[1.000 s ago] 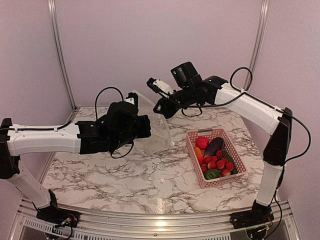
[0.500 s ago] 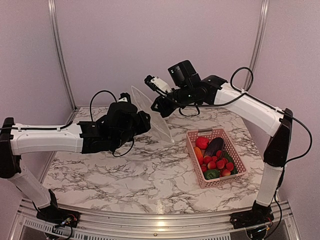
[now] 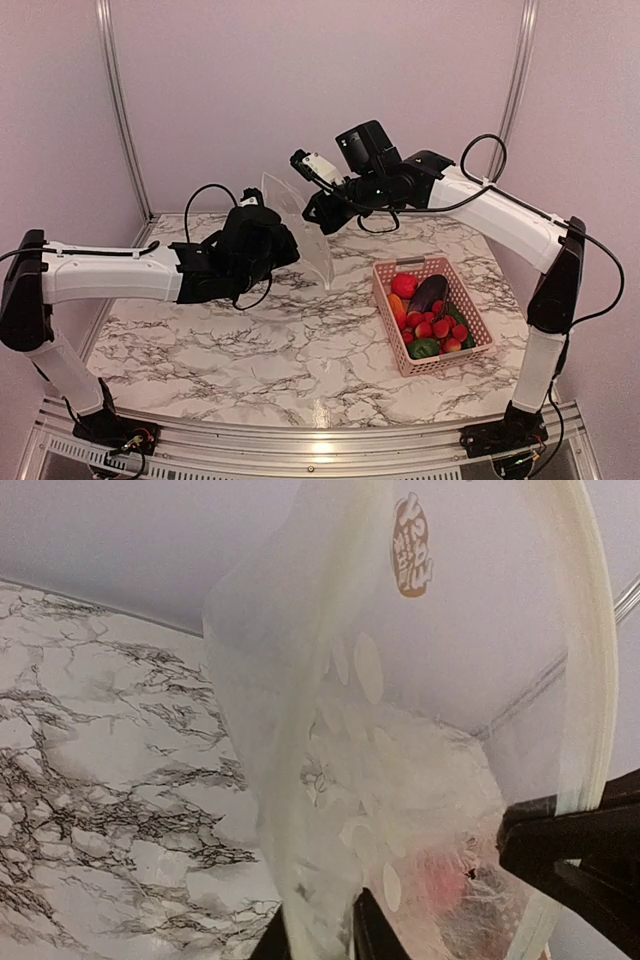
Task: Place the food in the zip-top bag and seal the zipper
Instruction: Open the zipper food storage bag, then pick up the fake vegetable from the bin.
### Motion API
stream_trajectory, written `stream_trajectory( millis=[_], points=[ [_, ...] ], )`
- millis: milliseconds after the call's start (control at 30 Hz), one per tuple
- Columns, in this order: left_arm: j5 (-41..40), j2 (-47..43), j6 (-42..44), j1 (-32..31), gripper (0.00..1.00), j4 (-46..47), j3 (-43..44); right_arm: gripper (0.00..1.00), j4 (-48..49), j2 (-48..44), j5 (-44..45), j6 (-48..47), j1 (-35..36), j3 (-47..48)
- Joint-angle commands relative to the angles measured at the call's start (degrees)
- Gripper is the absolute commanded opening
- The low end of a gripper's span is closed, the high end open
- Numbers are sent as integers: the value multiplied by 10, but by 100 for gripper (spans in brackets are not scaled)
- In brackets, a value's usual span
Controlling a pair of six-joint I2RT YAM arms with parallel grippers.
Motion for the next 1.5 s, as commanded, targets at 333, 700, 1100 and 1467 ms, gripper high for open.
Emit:
stream_trajectory(
  millis=[333, 700, 1100, 1467],
  points=[
    [-63, -44, 51, 15, 0, -104, 43, 0, 34, -23, 337, -1, -1, -26],
    [-15, -39, 96, 16, 0, -205, 88, 6, 5, -46, 35, -62, -9, -38],
    [-14, -38, 211, 21, 0, -399, 147, 56, -37, -199, -222, -164, -103, -154],
    [-73, -63, 355, 30, 0, -625, 223, 55, -46, -362, -203, -250, -355, -401]
  ],
)
